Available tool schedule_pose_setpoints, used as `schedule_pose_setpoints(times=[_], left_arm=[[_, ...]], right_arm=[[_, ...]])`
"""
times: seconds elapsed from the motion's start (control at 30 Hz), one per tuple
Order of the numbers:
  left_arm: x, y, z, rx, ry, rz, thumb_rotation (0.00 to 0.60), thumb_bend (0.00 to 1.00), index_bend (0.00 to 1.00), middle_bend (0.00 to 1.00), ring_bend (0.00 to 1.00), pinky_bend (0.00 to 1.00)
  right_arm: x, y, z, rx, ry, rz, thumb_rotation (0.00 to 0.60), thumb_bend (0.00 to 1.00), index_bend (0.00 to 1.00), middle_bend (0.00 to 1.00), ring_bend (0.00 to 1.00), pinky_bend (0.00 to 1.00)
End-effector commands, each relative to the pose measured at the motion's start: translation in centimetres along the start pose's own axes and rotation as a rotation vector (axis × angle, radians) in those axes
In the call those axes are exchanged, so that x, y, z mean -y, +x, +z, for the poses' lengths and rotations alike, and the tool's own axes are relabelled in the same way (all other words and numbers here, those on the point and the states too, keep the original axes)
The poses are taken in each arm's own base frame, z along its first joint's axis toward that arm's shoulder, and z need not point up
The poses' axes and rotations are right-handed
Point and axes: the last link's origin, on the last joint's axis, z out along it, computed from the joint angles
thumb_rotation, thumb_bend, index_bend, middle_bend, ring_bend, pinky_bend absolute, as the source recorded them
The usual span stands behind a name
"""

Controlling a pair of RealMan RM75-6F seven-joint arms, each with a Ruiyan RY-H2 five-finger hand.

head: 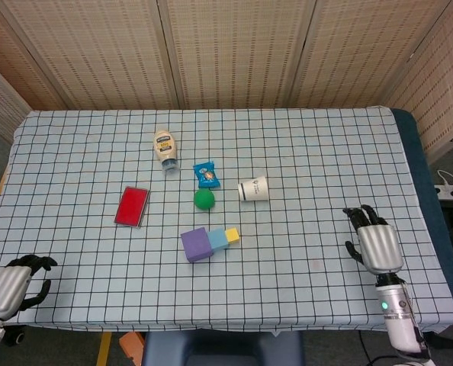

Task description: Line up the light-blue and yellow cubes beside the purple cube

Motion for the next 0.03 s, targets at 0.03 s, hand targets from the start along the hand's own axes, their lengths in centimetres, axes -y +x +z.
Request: schedule_pose_setpoints(times=[0.03], left_arm=[[-0.11,0.06,-0.07,-0.010,0.000,0.007,0.600,0.49,0.37,0.39,0.24,0.30]], right_arm=[[-1.06,-0.03,-0.81,-0.009,-0.022,0.009,0.600,0.18,0.22,0.26,0.14,0.44]])
